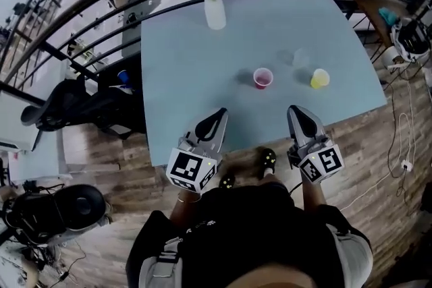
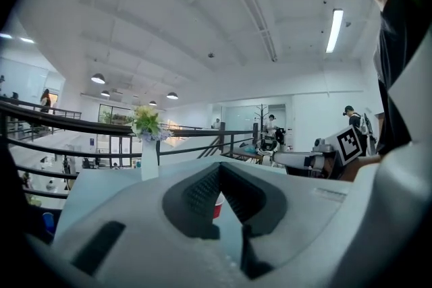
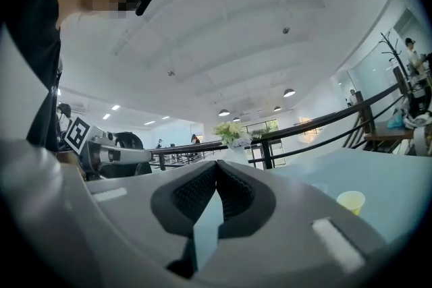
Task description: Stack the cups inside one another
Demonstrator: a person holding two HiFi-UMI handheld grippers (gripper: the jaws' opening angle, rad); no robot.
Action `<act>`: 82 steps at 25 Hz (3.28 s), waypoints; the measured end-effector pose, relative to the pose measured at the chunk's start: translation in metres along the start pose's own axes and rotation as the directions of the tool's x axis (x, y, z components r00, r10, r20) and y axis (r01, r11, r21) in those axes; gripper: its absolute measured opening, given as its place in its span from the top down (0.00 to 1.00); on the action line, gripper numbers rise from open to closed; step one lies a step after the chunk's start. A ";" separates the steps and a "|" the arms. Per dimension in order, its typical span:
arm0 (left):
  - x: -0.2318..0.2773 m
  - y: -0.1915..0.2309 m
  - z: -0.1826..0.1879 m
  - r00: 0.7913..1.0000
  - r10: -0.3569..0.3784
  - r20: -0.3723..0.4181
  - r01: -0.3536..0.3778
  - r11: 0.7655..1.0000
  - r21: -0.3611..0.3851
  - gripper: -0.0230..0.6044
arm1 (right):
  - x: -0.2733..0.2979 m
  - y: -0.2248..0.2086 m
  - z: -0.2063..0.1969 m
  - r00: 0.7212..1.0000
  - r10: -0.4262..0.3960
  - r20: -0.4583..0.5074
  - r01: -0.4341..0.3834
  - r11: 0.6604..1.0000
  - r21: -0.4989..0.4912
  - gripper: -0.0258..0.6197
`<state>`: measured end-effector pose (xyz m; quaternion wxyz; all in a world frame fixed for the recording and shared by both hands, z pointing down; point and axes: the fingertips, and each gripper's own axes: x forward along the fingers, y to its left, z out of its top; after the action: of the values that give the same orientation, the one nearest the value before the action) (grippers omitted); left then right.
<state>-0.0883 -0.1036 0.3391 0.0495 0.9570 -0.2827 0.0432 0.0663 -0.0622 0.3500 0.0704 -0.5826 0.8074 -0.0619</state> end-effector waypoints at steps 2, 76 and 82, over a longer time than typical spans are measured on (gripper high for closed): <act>0.009 -0.002 0.004 1.000 0.026 0.003 -0.026 1.000 0.002 0.99 | 0.003 -0.012 0.003 1.000 0.023 -0.001 -0.023 1.000 0.001 0.97; 0.076 0.001 -0.035 0.880 0.451 -0.147 -0.454 0.891 0.016 0.99 | 0.033 -0.306 -0.139 0.883 -0.177 -0.434 0.090 0.973 -0.214 0.42; 0.076 0.001 -0.035 0.880 0.454 -0.140 -0.458 0.889 0.004 0.99 | 0.048 -0.279 -0.126 0.906 -0.094 -0.412 0.013 0.981 -0.195 0.42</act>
<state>-0.0274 -0.1414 0.3819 0.0711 0.8574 -0.4966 0.1149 0.2876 -0.1929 0.5221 -0.1618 -0.5817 0.7894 -0.1111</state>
